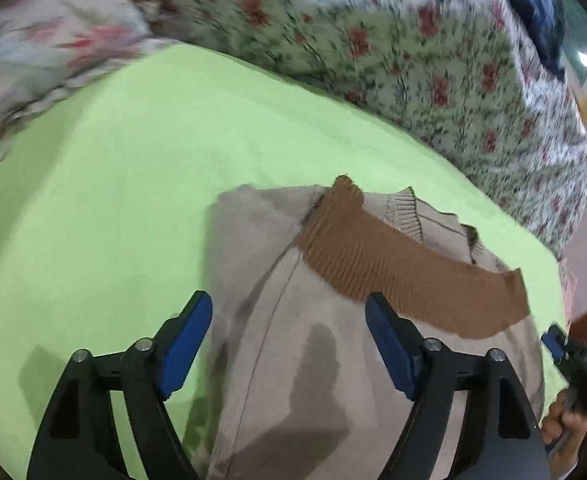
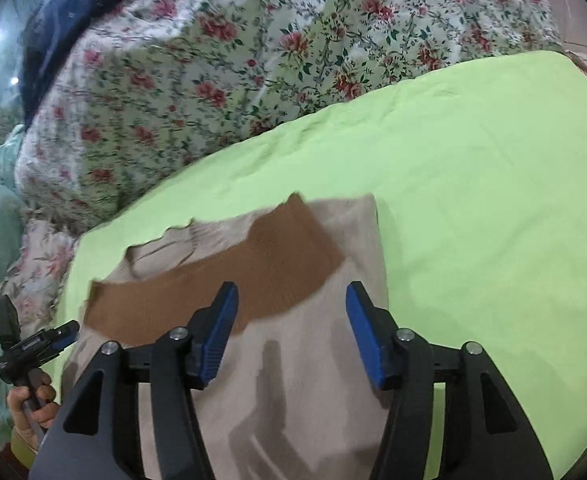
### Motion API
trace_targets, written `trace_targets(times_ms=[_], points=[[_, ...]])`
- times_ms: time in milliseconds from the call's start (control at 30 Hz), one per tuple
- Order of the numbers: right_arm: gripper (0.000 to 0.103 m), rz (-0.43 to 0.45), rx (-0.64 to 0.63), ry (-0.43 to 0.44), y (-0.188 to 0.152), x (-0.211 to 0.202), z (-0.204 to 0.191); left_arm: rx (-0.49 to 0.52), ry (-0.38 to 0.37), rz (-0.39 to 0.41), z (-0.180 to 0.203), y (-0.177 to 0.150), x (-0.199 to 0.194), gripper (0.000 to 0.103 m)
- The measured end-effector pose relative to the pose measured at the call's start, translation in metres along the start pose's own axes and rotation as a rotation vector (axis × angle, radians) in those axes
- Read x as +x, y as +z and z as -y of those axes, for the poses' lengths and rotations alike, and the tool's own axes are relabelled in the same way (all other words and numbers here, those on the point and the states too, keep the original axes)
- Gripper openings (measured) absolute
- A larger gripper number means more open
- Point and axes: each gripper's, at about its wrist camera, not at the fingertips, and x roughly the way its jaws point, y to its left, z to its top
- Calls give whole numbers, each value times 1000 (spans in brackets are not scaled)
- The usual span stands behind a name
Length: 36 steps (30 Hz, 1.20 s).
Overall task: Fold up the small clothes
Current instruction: 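Release the hem and open both grippers over the folded sweater, then grasp the folded sweater edge with the left gripper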
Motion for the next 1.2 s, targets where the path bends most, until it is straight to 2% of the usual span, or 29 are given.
trace_targets(times_ms=[133,333,433,600,733,867,1033,1133,1200], points=[[66,1,7,68,-36,-23,-13,-71,-87,8,-11,-41,-43,80],[71,-66,-6,130,-93,-46,-31,-67,-115,-44,-4,-114,-86,82],[74,-89,-1,145,-113,-53,-36,-65,-158,-108,1,-146,-93,82],[75,-113,6,154,-133,-62,-39,-53,-149,-153,6,-177,-93,82],[77,-116,8,163,-139,-69,-38,-81,-168,-135,10,-179,-90,82],[78,-116,23,172,-139,-73,-35,-115,-152,-114,7,-165,-74,82],[78,-119,18,178,-137,-75,-35,-206,-154,-70,-9,-142,-56,82],[78,-115,21,183,-134,-74,-34,-236,-126,-27,-15,-128,-47,82],[78,-120,19,182,-132,-71,-34,-250,-90,4,-18,-119,-41,78]])
